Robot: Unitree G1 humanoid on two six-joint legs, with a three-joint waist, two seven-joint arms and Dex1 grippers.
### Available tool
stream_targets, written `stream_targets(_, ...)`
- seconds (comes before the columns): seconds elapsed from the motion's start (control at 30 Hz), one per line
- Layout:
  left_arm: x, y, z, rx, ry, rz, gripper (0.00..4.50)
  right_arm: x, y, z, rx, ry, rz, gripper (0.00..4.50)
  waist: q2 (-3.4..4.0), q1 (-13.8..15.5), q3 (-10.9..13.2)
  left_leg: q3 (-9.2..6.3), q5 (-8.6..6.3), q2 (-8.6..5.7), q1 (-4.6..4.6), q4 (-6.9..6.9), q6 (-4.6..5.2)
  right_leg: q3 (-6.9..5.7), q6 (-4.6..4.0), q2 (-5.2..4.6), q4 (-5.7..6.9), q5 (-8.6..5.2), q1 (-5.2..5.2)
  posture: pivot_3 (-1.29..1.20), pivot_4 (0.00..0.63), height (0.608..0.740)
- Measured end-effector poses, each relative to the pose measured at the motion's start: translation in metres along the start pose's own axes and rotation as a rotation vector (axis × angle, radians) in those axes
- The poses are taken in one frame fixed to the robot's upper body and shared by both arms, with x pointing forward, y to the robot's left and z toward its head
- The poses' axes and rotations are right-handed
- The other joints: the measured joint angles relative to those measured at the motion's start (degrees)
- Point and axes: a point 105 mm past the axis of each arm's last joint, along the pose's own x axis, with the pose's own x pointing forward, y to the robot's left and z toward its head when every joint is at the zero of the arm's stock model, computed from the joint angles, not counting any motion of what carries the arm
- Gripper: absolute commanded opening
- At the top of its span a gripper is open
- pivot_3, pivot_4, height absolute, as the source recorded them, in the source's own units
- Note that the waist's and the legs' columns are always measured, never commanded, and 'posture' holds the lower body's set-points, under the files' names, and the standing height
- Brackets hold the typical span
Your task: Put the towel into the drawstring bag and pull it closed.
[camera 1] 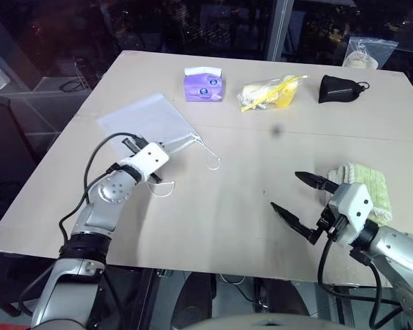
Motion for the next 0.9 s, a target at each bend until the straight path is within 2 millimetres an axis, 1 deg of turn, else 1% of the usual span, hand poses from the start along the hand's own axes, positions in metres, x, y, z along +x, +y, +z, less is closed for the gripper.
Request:
stream_targets(0.07,0.000,-0.005,-0.005,-0.224,0.034,-0.098,0.03,-0.002,-0.001,-0.003,0.016,0.011,-0.025,4.50,-0.02,-0.1,0.0,-0.02,0.00,0.00,-0.01,0.04,0.00,-0.01,0.00,0.02,0.02,-0.01,-0.01,0.00,0.150,0.740)
stream_targets(0.13,-0.001,-0.006,0.001,-0.414,0.042,-0.184,0.03,-0.003,-0.003,-0.006,0.030,0.027,-0.050,4.50,-0.04,-0.1,0.0,-0.06,0.00,0.02,0.00,0.05,0.00,-0.02,0.06,0.07,0.05,-0.05,0.00,0.00,0.150,0.740)
stream_targets(0.2,-0.005,-0.003,0.014,-0.613,0.046,-0.289,0.03,-0.007,-0.013,-0.009,0.019,0.054,-0.108,4.50,-0.04,-0.2,0.0,-0.09,0.01,0.02,0.01,0.08,0.00,-0.02,0.15,0.10,0.09,-0.11,0.00,0.00,0.150,0.740)
stream_targets(0.23,-0.013,0.001,0.029,-0.755,0.053,-0.386,0.03,-0.014,-0.027,-0.014,0.004,0.098,-0.180,4.50,-0.04,-0.2,0.0,-0.10,0.01,0.03,0.01,0.08,0.00,-0.02,0.16,0.11,0.09,-0.11,0.00,0.00,0.150,0.740)
stream_targets(0.27,-0.015,0.003,0.033,-0.781,0.050,-0.404,0.03,-0.016,-0.031,-0.016,0.004,0.110,-0.197,4.50,-0.03,-0.2,0.0,-0.08,0.01,0.02,0.04,0.08,0.00,-0.01,0.16,0.11,0.09,-0.12,0.01,0.00,0.150,0.740)
stream_targets(0.37,-0.022,0.005,0.055,-0.964,0.059,-0.502,0.03,-0.029,-0.051,-0.028,0.047,0.169,-0.269,4.50,-0.04,-0.2,0.0,-0.13,0.01,0.01,0.01,0.08,0.00,-0.02,0.18,0.12,0.08,-0.11,0.02,0.00,0.150,0.740)
stream_targets(0.4,-0.025,0.004,0.065,-1.046,0.070,-0.544,0.03,-0.038,-0.065,-0.034,0.083,0.189,-0.335,4.50,-0.04,-0.1,0.0,-0.13,0.01,0.00,0.00,0.08,0.01,0.00,0.19,0.12,0.08,-0.11,0.02,0.00,0.150,0.740)
stream_targets(0.5,-0.025,-0.007,0.092,-1.150,0.044,-0.625,0.03,-0.056,-0.091,-0.041,0.140,0.219,-0.455,4.50,-0.04,0.0,0.0,-0.15,0.01,-0.03,0.00,0.08,0.01,0.01,0.37,0.11,0.07,0.01,0.03,0.00,0.150,0.740)
stream_targets(0.57,-0.022,-0.023,0.105,-1.184,0.048,-0.673,0.03,-0.064,-0.101,-0.047,0.183,0.240,-0.504,4.50,-0.03,-0.1,0.0,-0.13,0.01,-0.03,0.02,0.08,0.01,0.05,0.29,0.12,0.08,0.07,0.04,0.00,0.150,0.740)
stream_targets(0.6,-0.020,-0.032,0.107,-1.196,0.069,-0.683,0.03,-0.067,-0.103,-0.051,0.208,0.257,-0.516,4.50,-0.03,-0.2,0.0,-0.16,0.01,-0.02,0.02,0.06,0.01,0.04,0.23,0.15,0.08,0.10,0.04,0.00,0.150,0.740)
stream_targets(0.63,-0.017,-0.038,0.110,-1.215,0.075,-0.679,0.03,-0.070,-0.106,-0.057,0.241,0.285,-0.529,4.50,-0.02,-0.3,0.0,-0.16,0.01,-0.02,0.04,0.05,0.01,0.06,0.20,0.16,0.08,0.11,0.04,0.00,0.150,0.740)
stream_targets(0.7,-0.010,-0.060,0.122,-1.236,0.082,-0.705,0.03,-0.075,-0.114,-0.070,0.317,0.345,-0.562,4.50,-0.03,-0.3,0.0,-0.13,0.01,-0.04,0.02,0.06,0.01,0.09,0.19,0.16,0.09,0.13,0.04,0.00,0.150,0.740)
stream_targets(0.77,-0.005,-0.073,0.127,-1.253,0.089,-0.708,0.03,-0.079,-0.121,-0.079,0.383,0.391,-0.605,4.50,-0.03,-0.4,0.0,-0.12,0.01,-0.04,0.04,0.06,0.01,0.14,0.18,0.17,0.09,0.13,0.03,0.00,0.150,0.740)
stream_targets(0.9,0.001,-0.079,0.127,-1.278,0.098,-0.668,0.03,-0.084,-0.130,-0.090,0.488,0.429,-0.666,4.50,-0.01,-0.5,0.0,-0.17,0.01,0.00,0.04,0.04,0.01,0.13,0.17,0.25,0.11,0.13,0.03,0.00,0.150,0.740)
